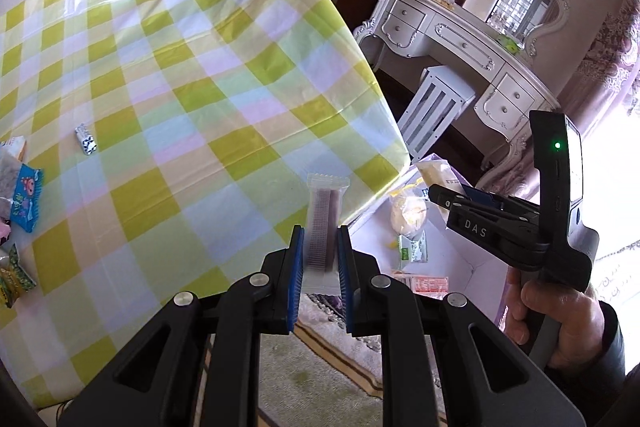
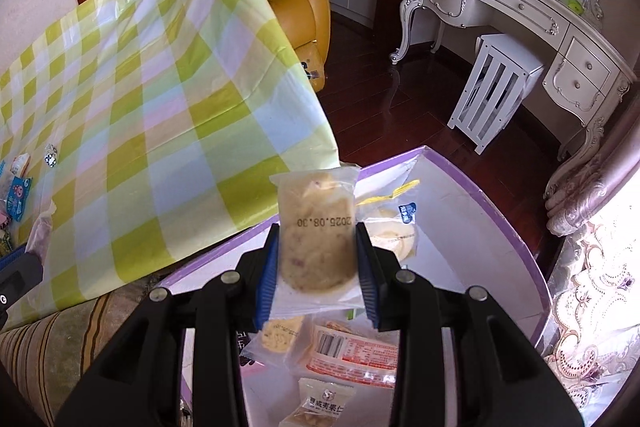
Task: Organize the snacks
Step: 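Carry both packs over the white box and open both tools to release them, then move both open tools back over the snack pile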
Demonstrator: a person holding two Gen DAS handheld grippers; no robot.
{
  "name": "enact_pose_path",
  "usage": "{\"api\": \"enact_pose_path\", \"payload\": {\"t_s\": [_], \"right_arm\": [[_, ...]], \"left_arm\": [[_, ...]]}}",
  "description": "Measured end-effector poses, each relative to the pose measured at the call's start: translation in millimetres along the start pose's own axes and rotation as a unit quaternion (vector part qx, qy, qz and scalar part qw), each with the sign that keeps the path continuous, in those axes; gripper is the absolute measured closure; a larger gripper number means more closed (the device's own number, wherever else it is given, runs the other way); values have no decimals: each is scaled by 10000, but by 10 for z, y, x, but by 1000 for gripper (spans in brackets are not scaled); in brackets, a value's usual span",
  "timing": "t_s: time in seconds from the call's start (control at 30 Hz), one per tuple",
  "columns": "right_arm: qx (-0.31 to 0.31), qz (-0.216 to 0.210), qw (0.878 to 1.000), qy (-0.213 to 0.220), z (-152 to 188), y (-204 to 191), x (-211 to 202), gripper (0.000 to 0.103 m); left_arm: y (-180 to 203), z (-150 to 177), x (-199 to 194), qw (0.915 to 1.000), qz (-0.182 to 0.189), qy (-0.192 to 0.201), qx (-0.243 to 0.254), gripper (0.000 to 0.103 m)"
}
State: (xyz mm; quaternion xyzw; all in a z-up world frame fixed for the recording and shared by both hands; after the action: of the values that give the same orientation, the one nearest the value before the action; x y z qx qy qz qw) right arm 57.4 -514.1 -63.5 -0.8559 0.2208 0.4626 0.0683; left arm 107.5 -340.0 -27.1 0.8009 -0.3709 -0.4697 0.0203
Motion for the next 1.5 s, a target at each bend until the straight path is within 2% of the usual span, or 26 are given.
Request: {"api": "enact_pose_path", "payload": {"t_s": [0.23,0.3,0.33,0.37,0.4,1.03,1.2,1.5], "right_arm": [[174,195,9997,2,-10,222,15,67],[200,286,9994,-21,-6,261,28,65],[208,355,9991,-29,-6,282,29,52],[237,418,9988,4,-11,304,19,44],[264,459,9986,55,-18,321,3,38],[69,487,9988,67,-83,141,-54,31],[-14,417,9991,86,-115,27,-77,27],[-267,270,9991,172,-245,-290,-144,27]], "left_arm": [[311,38,173,9989,347,-237,195,87],[366,61,226,9980,490,-356,164,80],[367,66,248,9978,503,-398,140,75],[361,65,253,9979,507,-389,113,65],[350,61,246,9980,515,-369,80,62],[147,10,121,9985,462,-158,-246,62],[18,-33,52,9989,343,-20,-332,62],[-357,-124,-128,9971,163,258,-695,62]]}}
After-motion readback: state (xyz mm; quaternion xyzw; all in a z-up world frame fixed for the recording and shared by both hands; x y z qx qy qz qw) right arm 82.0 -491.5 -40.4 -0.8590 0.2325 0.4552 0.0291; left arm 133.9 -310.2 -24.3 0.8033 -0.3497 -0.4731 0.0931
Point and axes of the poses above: each gripper's, at about its wrist camera, not at the fingertips, and x roughly the way its jaws point, y to its right, z to its underside, the point moved 7 cm from there along x, roughly the way its jaws point, and after that the axes turned 7 degrees about -x, right-handed, at the moved point
